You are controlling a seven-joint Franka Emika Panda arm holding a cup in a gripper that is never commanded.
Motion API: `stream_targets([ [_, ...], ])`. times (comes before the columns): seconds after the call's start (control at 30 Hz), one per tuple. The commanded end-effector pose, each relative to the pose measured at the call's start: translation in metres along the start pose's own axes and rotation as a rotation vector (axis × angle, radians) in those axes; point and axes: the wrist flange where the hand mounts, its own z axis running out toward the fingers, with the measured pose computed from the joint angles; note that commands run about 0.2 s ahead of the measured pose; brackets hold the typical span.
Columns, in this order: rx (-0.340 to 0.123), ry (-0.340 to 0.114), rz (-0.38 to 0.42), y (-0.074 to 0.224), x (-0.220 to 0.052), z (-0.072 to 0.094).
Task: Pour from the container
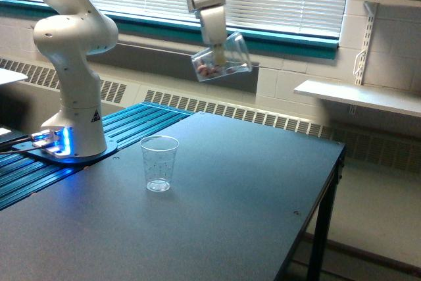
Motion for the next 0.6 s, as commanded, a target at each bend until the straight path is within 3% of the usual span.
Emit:
stream_targets([
  [0.03, -0.003, -0.051, -0.060, 0.003, -0.022, 0.002],
  [0.6, -0.082, -0.136, -0.019, 0.034, -0.050, 0.000],
])
